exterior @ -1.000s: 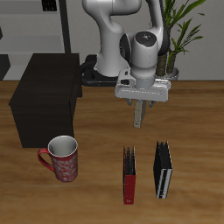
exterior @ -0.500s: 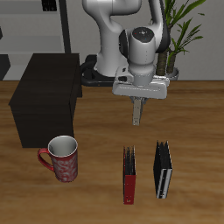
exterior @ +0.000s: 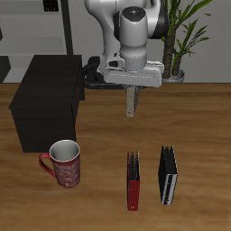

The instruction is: Place the yellow book upright on top of the shelf and place the red mug on top of the shelf

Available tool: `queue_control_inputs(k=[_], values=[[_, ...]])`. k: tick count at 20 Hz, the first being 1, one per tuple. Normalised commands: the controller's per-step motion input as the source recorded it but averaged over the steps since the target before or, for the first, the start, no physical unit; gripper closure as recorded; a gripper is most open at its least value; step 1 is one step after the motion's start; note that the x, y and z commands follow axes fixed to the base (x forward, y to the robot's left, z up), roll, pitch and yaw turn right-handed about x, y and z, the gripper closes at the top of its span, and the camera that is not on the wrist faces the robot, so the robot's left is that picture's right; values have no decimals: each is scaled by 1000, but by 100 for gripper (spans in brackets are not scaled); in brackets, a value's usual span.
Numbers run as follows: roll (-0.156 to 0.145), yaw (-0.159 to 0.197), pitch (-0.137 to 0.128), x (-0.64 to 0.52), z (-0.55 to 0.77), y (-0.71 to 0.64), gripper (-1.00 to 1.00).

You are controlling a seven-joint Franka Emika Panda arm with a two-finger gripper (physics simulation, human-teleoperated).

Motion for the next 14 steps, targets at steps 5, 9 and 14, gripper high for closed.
queue_control_inputs(k=[5,9,14], values=[[-33,-1,-23,-44,631,-618,100],[11,-27,44,-91,355,-494,100],[3,6,-14,-206,431,-523,100]])
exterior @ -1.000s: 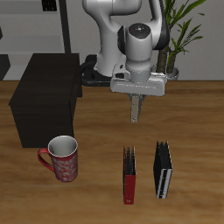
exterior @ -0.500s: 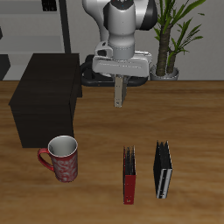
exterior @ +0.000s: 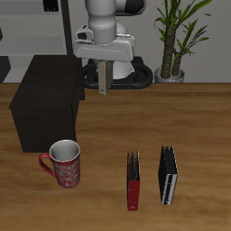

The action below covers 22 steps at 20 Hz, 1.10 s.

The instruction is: Place the yellow book upright on top of the shelf and place the red mug on top of the shelf

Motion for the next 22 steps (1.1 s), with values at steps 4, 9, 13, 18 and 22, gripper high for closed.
queue_control_inputs(k=[4,9,13,18,22], values=[[-22,-35,-21,-215,465,-517,100],[-15,-8,-45,-217,356,-255,100],[-19,-79,-19,-216,398,-388,100],[-102,-137,-48,-161,304,-444,100],[-55,-156,1,-124,139,-240,100]])
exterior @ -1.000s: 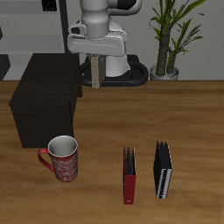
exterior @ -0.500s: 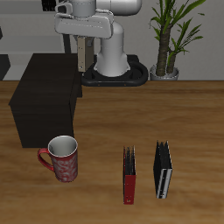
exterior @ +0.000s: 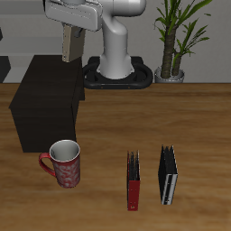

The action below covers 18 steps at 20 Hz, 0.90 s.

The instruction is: Place the yellow book upright on top of the shelf and place the red mug on top of the shelf

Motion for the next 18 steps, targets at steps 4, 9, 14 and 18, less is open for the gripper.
queue_control_inputs(k=[4,9,14,18], values=[[-36,-153,-28,-264,164,-254,100],[10,-227,13,-139,129,-313,100],[20,-146,-23,-163,137,-306,100],[5,-70,-32,-135,95,-134,100]])
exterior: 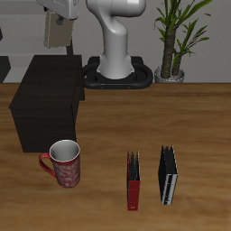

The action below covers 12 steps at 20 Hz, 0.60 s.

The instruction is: Place the yellow book upright on top of the shelf and place the red mug on top of the shelf

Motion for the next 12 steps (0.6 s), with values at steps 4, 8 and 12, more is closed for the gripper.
queue_control_inputs(k=[4,8,12], values=[[95,-85,24,-47,-59,-62,100],[98,-66,14,85,-63,-50,100],[104,-67,31,132,-75,-61,100]])
